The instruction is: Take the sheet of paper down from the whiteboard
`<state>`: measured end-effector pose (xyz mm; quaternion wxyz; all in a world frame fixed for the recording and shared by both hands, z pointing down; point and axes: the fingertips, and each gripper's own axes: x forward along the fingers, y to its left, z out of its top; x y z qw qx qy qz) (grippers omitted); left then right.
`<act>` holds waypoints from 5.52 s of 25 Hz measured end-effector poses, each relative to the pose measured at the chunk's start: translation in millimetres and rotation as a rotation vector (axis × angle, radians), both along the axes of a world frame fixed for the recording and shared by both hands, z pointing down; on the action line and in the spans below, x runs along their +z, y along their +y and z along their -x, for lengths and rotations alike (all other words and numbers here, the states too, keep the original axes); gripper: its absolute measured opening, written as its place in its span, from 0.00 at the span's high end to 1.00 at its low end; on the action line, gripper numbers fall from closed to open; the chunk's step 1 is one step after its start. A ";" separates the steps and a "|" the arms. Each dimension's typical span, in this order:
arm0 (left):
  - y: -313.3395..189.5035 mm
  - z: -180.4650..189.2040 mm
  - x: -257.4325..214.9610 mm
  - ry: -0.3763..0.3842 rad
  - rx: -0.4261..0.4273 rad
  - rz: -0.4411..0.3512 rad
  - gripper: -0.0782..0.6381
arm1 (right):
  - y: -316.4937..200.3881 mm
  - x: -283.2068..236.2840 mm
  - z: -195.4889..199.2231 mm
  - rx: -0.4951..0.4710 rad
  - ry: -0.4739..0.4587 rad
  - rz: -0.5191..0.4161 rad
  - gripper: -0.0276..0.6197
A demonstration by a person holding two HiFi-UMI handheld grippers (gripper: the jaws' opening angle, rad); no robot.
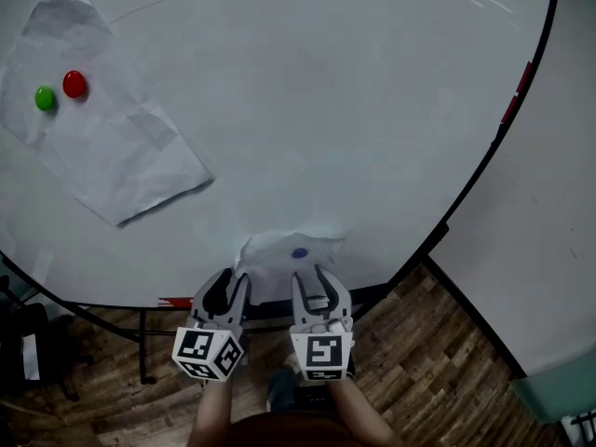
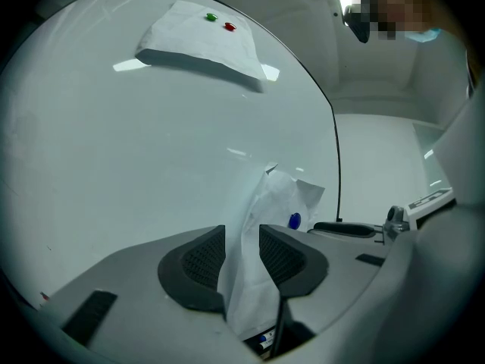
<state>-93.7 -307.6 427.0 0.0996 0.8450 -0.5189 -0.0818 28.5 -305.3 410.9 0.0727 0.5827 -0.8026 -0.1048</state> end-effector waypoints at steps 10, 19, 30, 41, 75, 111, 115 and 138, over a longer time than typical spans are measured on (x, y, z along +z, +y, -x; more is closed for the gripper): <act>-8.5 -6.5 -5.9 0.000 0.041 -0.031 0.70 | -18.1 -15.4 4.3 0.038 0.010 -0.082 0.70; -14.7 -9.3 -5.0 -0.003 0.043 -0.039 0.72 | -30.6 -9.5 12.1 0.057 0.072 -0.112 0.70; -16.8 -10.7 -3.7 0.005 0.055 -0.037 0.84 | -31.2 -11.9 12.3 0.081 0.128 -0.149 0.77; -21.8 -9.5 -2.0 0.083 0.068 -0.002 0.86 | -32.1 -12.0 11.3 0.065 0.122 -0.132 0.75; -8.2 18.3 -10.0 0.116 0.015 0.001 0.86 | -7.5 -8.9 2.0 0.066 0.112 -0.085 0.75; 2.9 64.7 -18.4 0.181 -0.083 0.010 0.86 | -7.7 -6.5 -13.2 0.092 0.082 -0.045 0.75; 2.7 68.4 -17.7 0.186 -0.090 0.010 0.86 | -8.5 -4.4 -16.3 0.097 0.078 -0.036 0.75; 3.0 70.3 -15.6 0.192 -0.090 0.014 0.86 | -6.8 -3.7 -15.0 0.092 0.094 -0.036 0.75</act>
